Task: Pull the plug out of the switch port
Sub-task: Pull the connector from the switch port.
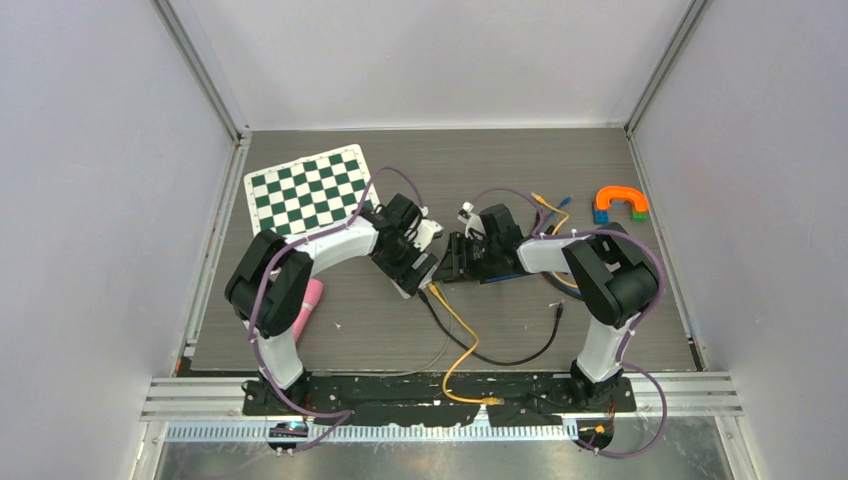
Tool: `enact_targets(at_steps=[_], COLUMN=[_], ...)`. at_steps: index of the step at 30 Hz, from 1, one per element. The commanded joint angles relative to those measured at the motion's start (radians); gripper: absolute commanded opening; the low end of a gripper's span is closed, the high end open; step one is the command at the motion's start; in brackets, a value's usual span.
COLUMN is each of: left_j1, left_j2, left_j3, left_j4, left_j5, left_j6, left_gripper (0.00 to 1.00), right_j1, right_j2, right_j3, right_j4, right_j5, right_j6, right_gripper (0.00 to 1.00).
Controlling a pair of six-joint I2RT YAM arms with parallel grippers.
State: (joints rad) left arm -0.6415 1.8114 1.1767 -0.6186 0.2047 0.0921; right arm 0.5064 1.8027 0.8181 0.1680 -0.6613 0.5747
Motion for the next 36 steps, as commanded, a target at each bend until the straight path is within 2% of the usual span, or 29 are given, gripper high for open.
enact_targets(at_steps=[1, 8, 16, 17, 20, 23, 26, 31, 36], left_j1=[-0.007, -0.009, -0.009, -0.010, -0.010, -0.011, -0.012, -0.011, -0.012], left_j2=[-0.003, 0.007, 0.019, 0.018, 0.005, -0.007, 0.002, 0.026, 0.042], left_j3=[0.003, 0.015, 0.029, 0.028, 0.021, 0.029, 0.051, 0.064, 0.059], left_j4=[-0.053, -0.062, -0.072, -0.070, -0.056, -0.050, -0.063, -0.080, -0.096], left_j5=[-0.007, -0.014, -0.007, -0.008, -0.005, -0.007, -0.004, 0.002, 0.012], left_j6=[0.023, 0.031, 0.038, 0.037, 0.041, 0.054, 0.072, 0.080, 0.070], left_gripper=[0.81, 0.84, 0.66, 0.67, 0.83, 0.90, 0.92, 0.87, 0.72], right_j1=[-0.002, -0.002, -0.002, -0.002, -0.001, -0.001, -0.001, -0.001, -0.002], right_j2=[0.038, 0.053, 0.061, 0.059, 0.055, 0.062, 0.068, 0.065, 0.044], right_j3=[0.018, 0.003, -0.011, -0.016, -0.022, -0.006, 0.006, 0.023, 0.012], right_j4=[0.017, 0.021, 0.036, 0.038, 0.052, 0.035, 0.018, -0.023, -0.026], right_j5=[0.009, -0.005, -0.032, -0.036, -0.042, -0.048, -0.049, -0.049, -0.049], right_j6=[0.005, -0.001, -0.004, -0.004, -0.005, -0.017, -0.029, -0.056, -0.059], right_gripper=[0.50, 0.50, 0.47, 0.46, 0.46, 0.47, 0.47, 0.47, 0.47])
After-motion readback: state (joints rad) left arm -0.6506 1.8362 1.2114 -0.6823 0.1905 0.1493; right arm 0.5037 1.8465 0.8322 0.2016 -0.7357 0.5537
